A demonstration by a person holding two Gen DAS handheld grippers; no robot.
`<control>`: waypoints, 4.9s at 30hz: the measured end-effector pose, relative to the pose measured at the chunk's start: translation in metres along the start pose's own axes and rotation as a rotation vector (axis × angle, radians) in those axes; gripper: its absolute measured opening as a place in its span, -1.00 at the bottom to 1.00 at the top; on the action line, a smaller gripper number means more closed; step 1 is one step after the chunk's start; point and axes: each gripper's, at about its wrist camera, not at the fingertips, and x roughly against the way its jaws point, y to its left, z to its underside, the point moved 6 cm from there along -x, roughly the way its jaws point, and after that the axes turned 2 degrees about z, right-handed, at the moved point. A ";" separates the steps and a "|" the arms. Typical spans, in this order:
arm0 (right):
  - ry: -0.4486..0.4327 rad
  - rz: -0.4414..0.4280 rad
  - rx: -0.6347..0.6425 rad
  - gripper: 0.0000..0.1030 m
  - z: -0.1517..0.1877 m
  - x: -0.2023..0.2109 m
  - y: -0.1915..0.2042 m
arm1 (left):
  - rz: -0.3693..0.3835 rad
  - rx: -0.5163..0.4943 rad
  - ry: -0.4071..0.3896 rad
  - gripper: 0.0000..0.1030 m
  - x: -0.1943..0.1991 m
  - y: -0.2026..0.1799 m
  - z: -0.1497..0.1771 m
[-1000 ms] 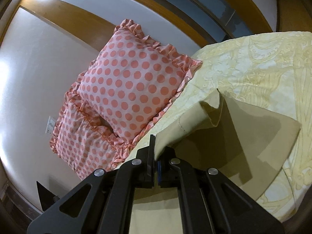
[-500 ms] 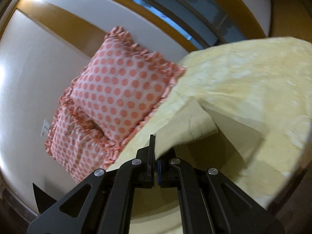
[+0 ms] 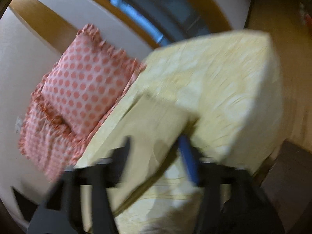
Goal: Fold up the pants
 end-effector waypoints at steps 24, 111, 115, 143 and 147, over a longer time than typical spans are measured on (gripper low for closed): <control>-0.010 0.019 0.317 -0.93 0.026 -0.031 0.042 | -0.029 0.014 -0.422 0.58 0.075 0.011 -0.018; 0.628 -0.468 0.496 0.47 0.182 -0.077 0.246 | 0.669 -0.270 0.280 0.25 -0.049 -0.150 -0.041; 0.639 -0.437 0.446 0.40 0.173 -0.089 0.240 | 0.849 -0.311 0.278 0.60 -0.025 -0.139 -0.044; 0.595 -0.492 0.687 -0.76 0.147 -0.139 0.331 | 0.359 -0.315 0.360 -0.74 -0.205 -0.184 -0.127; 0.496 -0.365 0.688 -0.68 0.128 -0.189 0.336 | 0.235 -0.375 0.319 -0.39 -0.252 -0.211 -0.139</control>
